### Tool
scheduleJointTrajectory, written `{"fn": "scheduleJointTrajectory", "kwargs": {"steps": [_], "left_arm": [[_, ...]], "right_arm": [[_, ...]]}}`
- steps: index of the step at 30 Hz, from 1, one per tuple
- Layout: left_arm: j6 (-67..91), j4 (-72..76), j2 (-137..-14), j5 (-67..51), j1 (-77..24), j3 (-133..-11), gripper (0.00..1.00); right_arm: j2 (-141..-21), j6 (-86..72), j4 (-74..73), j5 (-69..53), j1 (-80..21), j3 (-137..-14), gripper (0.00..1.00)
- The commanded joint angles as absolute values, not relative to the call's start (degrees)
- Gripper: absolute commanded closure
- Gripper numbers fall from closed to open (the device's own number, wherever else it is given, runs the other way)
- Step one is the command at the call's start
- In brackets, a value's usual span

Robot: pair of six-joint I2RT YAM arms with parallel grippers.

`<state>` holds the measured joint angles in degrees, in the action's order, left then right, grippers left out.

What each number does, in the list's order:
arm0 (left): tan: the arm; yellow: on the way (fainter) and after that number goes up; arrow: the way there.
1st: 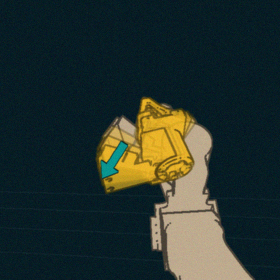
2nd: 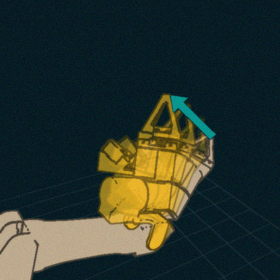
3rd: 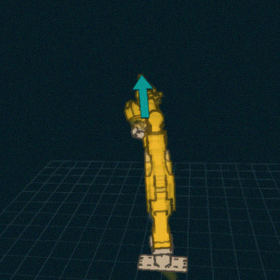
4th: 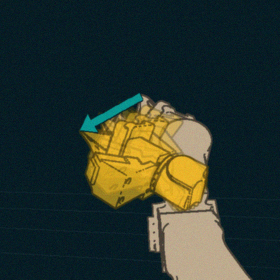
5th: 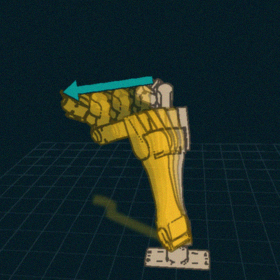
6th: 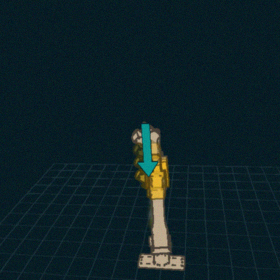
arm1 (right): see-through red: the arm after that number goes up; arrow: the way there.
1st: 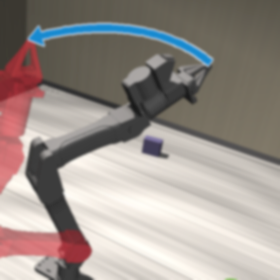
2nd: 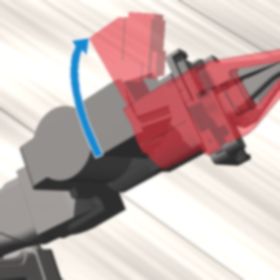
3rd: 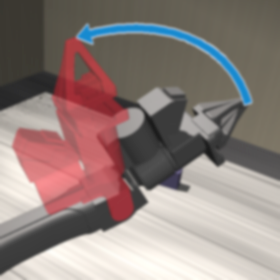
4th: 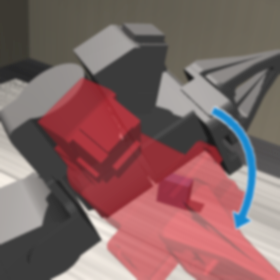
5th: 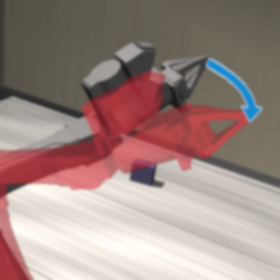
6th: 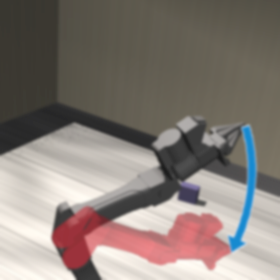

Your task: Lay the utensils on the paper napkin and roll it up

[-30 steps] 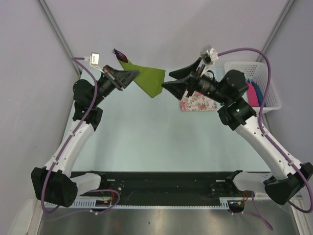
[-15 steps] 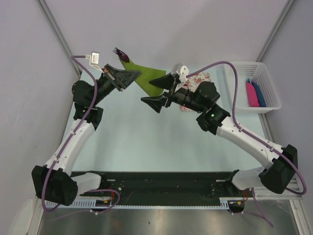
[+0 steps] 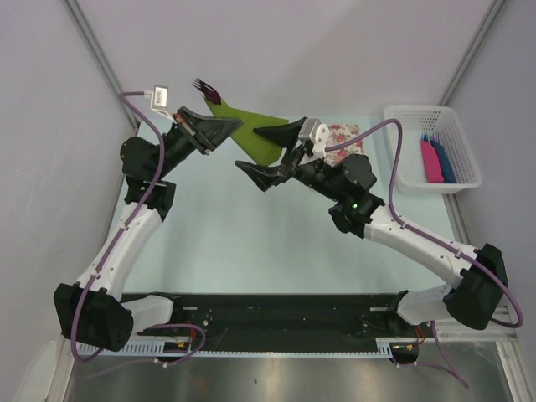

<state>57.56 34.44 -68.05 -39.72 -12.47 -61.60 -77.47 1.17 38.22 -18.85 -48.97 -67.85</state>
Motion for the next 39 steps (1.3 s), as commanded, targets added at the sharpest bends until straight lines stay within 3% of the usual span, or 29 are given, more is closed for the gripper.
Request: {"fn": "scheduleJointTrajectory", "kwargs": {"steps": [1,28,33,37,39], "left_arm": [[59.24,38.23,-68.11,-39.9,-12.74,-66.0,1.0],[60.64,43.15,-70.4,-43.86,-13.45,-67.23,1.0],[60.47,43.77,-70.4,-44.65,-13.45,-67.5,1.0],[60.38,43.77,-70.58,-44.56,-13.54,-67.76,1.0],[60.38,43.94,-70.66,-44.56,-13.54,-67.85,1.0]], "right_arm": [[-77.52,2.46,43.94,-15.73,-47.73,-66.1,0.12],[-82.88,-4.57,46.58,-19.33,-43.42,-69.43,0.11],[-83.15,-7.9,46.76,-22.49,-42.98,-69.7,0.18],[-83.23,-11.33,46.32,-26.35,-42.63,-70.49,0.37],[-83.32,-12.82,45.79,-27.59,-42.45,-70.93,0.4]]}}
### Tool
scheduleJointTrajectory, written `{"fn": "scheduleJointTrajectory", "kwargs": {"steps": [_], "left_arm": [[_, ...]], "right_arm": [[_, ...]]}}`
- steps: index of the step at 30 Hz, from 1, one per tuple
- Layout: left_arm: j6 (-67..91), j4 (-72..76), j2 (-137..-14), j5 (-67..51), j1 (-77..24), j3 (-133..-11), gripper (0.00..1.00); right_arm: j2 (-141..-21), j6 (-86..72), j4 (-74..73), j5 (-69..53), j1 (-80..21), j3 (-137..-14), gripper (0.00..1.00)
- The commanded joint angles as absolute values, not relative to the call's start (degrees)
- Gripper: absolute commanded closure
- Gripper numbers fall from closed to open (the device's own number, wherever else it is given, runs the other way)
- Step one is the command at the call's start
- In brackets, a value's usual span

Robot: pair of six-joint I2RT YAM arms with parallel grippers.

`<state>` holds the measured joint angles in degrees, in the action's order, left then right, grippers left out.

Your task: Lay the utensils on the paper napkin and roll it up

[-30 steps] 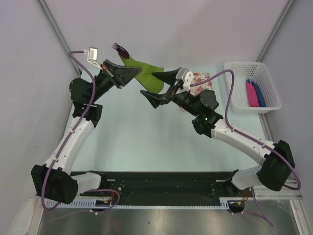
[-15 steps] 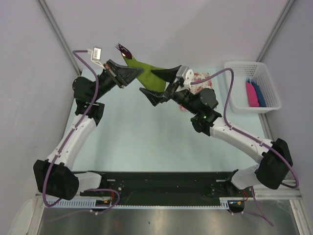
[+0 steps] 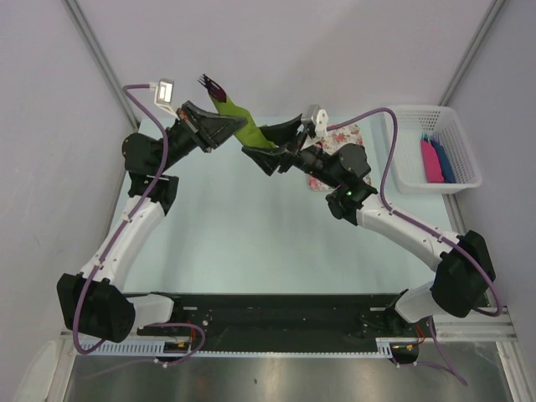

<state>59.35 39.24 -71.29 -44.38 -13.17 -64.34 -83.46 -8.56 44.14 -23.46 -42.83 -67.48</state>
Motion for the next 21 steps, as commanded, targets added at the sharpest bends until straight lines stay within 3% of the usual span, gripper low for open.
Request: {"fn": "scheduleJointTrajectory", "kwargs": {"steps": [1,12,21], "left_arm": [[60.47,43.95,-70.66,-44.47,-13.54,-67.85,1.0],[60.73,46.4,-71.19,-46.05,-14.41,-68.38,1.0],[61.26,49.66,-71.45,-48.25,-15.29,-68.2,1.0]], "right_arm": [[-83.32,-13.79,45.44,-28.64,-42.36,-70.93,0.43],[-85.16,-19.68,42.1,-34.18,-41.31,-73.47,0.56],[-86.04,-21.8,37.01,-35.15,-41.22,-76.02,0.55]]}}
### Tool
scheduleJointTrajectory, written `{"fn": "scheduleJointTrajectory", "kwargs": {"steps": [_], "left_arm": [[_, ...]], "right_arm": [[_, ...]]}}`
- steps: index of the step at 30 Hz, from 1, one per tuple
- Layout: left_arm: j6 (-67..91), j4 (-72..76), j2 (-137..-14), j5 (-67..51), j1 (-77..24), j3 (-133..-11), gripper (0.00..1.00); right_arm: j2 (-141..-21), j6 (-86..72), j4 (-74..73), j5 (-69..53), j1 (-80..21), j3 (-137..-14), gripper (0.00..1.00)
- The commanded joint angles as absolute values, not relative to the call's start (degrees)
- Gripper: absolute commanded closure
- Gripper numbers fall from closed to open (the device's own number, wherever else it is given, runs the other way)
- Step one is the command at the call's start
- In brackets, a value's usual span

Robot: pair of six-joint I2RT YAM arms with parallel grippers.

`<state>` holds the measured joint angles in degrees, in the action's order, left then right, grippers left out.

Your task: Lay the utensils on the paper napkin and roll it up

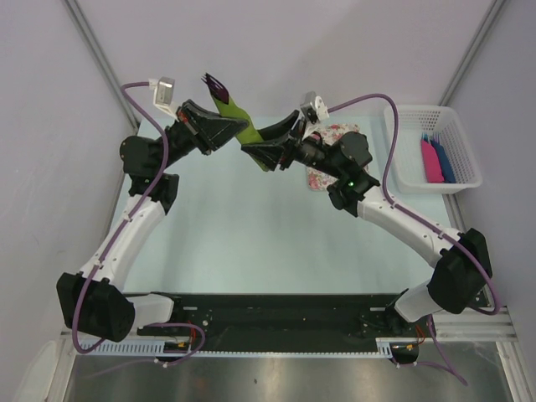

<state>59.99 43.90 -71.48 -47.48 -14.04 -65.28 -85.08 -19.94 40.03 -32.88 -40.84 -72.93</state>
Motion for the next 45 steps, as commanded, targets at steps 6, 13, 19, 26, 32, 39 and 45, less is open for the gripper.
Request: {"fn": "scheduleJointTrajectory", "kwargs": {"steps": [6,13,19,26,32,39,45], "left_arm": [[61.44,51.06,-71.72,-48.87,-15.29,-68.29,1.0],[61.17,52.21,-71.81,-49.48,-15.29,-67.85,1.0],[56.79,44.49,-70.14,-44.66,-14.68,-63.82,0.66],[56.51,42.44,-70.31,-43.06,-13.1,-61.96,0.23],[59.15,44.91,-71.89,-43.68,-13.1,-61.35,0.09],[62.31,48.95,-73.3,-45.08,-13.1,-61.17,0.19],[64.95,52.99,-73.39,-46.67,-13.27,-60.47,0.37]], "right_arm": [[-86.22,-22.59,34.37,-37.26,-41.22,-76.81,0.68],[-86.4,-21.19,27.88,-38.32,-41.57,-79.01,1.0],[-85.17,-19.16,26.63,-30.78,-42.01,-80.59,1.0],[-84.99,-22.05,27.68,-30.5,-41.66,-82.09,1.0],[-84.81,-23.9,30.23,-31.38,-41.66,-81.65,1.0],[-85.25,-28.38,31.82,-32.25,-41.48,-81.91,1.0],[-87.36,-34.97,33.39,-33.83,-39.91,-83.23,1.0]]}}
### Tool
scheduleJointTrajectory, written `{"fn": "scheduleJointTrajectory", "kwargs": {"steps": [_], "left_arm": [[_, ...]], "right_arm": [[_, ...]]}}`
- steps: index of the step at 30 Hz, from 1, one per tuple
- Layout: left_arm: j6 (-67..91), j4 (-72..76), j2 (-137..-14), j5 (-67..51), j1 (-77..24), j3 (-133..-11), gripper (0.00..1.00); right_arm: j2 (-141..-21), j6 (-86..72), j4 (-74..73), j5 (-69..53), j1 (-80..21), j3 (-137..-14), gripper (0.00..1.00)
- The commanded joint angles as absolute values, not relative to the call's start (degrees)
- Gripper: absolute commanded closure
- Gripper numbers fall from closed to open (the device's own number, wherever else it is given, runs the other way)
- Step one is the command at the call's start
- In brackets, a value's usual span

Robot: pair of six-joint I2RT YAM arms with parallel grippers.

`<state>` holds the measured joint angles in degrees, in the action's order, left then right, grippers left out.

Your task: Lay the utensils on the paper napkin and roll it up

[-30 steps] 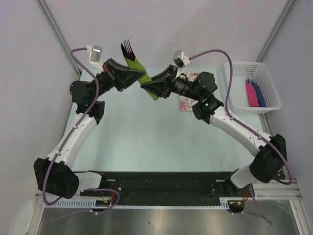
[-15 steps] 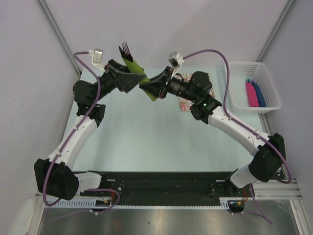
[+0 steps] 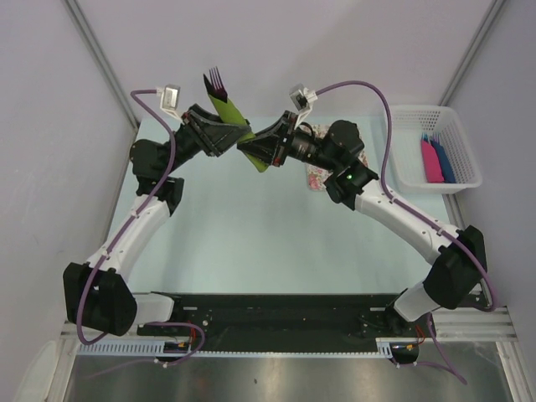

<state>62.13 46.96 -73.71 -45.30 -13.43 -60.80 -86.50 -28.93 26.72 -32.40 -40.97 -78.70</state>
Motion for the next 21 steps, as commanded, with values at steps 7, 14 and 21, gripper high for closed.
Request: {"fn": "scheduleJointTrajectory", "kwargs": {"steps": [7,14,21], "left_arm": [[66.53,55.28,-73.74,-47.46,-13.45,-60.47,0.5],[66.88,55.55,-74.09,-47.2,-13.45,-61.17,0.81],[66.88,54.58,-74.18,-47.2,-13.45,-61.52,1.0]], "right_arm": [[-89.91,-44.29,36.82,-36.21,-38.32,-84.2,1.0],[-90.62,-45.79,37.7,-38.32,-38.32,-84.9,1.0],[-89.83,-45.61,37.97,-40.95,-38.41,-83.06,1.0]]}}
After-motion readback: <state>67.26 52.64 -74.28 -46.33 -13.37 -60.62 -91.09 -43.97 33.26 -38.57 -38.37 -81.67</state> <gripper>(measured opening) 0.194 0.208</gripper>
